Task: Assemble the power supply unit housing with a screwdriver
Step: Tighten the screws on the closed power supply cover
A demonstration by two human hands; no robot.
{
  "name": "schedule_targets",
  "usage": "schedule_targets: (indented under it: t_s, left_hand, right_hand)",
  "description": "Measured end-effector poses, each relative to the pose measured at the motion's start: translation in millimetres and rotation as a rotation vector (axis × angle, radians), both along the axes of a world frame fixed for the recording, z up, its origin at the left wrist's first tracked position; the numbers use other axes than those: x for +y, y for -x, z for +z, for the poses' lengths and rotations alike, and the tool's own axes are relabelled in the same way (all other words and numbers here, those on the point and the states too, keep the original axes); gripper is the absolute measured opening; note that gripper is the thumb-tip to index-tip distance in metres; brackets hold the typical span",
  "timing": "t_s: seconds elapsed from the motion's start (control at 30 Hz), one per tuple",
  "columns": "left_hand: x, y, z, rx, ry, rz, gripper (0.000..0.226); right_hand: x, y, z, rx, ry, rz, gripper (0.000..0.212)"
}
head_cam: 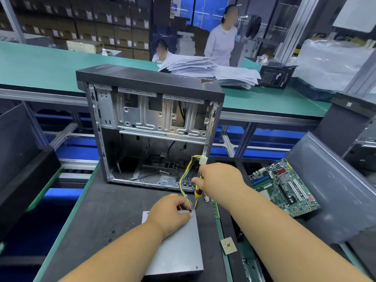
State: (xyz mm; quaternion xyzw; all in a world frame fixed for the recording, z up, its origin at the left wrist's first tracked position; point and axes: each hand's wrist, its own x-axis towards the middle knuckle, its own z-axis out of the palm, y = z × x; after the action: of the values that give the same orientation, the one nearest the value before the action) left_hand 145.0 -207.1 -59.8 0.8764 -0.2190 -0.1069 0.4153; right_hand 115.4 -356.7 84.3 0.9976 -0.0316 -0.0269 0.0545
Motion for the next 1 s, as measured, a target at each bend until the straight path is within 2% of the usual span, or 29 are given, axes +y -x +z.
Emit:
schedule_targets:
  t_s: [0.13,0.27,0.33,0.43,0.6,0.7,0.77,0.8,1.0]
  left_hand:
    - [0.2,0.3,1.0,-0.002,-0.011,-0.003,0.01]
    - [0.0,0.5,1.5,-0.005,-0.016,-0.002,0.01]
    - [0.3,1.2,1.6,-0.009,-0.018,-0.002,0.01]
    - [0.6,1.5,1.0,-0.013,-0.014,-0.005,0.009]
    - [0.2,0.8,0.4,-0.015,-0.017,-0.013,0.01]
    - [0.7,1.1,0.3,-0.015,-0.02,-0.005,0.01]
    - [0.8,0.7,-0.1,-0.02,-0.026,-0.009,0.01]
    - [0.9,0.5,0.0,-0.02,-0.027,-0.013,0.009]
    - [0.6,0.2,0.5,-0.025,-0.026,-0.016,0.01]
  right_hand:
    - [3.7,1.6,-0.8,0.001,-0.011,0.025,0.037]
    - [5.1,7.7,2.1,0.039,-0.262,0.127,0.023]
    - [4.5,8.7,4.2,0.045,-0.314,0.167,0.013]
    - [2.2,6.2,5.5,0.024,-0.236,0.144,0.022]
    - [-0.1,0.9,-0.3,0.0,0.022,0.02,0.041]
    - [-0.2,4.9,-1.6,-0.049,-0.128,0.061,0.028]
    - [-0.6,5.9,0.9,-0.009,-0.253,0.112,0.015]
    - [-0.1,5.4,2.2,0.005,-0.267,0.134,0.016]
    - [0.3,3.7,0.6,-0.044,0.007,0.042,0.046]
